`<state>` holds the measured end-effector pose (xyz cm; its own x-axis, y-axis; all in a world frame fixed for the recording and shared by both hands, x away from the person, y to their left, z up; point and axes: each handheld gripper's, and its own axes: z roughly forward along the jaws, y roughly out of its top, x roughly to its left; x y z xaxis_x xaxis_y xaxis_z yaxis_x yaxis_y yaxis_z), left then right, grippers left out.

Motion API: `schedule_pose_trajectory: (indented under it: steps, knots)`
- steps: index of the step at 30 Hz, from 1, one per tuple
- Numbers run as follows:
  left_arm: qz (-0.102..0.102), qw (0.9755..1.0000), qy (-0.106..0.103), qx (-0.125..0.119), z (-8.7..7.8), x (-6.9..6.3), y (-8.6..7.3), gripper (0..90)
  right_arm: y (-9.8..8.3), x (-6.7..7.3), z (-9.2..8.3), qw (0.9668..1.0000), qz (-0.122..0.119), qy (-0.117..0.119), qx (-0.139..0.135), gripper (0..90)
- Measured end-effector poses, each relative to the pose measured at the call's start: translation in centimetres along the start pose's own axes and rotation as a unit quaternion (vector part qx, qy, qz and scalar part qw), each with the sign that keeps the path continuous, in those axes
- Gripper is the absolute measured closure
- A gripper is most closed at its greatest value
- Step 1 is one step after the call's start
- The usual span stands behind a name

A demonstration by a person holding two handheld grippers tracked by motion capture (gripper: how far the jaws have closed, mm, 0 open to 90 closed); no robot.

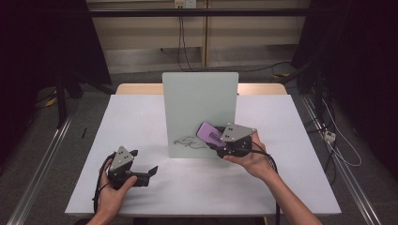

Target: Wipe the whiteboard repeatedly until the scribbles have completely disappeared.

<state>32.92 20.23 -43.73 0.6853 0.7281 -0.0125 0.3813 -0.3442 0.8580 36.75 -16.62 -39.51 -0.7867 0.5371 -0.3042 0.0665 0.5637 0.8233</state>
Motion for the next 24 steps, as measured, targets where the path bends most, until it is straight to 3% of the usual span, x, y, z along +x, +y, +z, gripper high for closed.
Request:
schedule_pose_trajectory:
  steps: [7, 24]
  knots:
    - [0.003, 1.0, -0.001, 0.002, 0.1, 0.0, 0.0, 5.0, 0.0, 0.6, 0.6, 1.0, -0.001, -0.001, -0.004, 41.6]
    - [0.003, 1.0, -0.002, 0.002, 0.1, 0.0, 0.0, 5.0, 0.2, 2.9, 3.5, 0.9991, -0.022, 0.034, 0.011, 41.5]
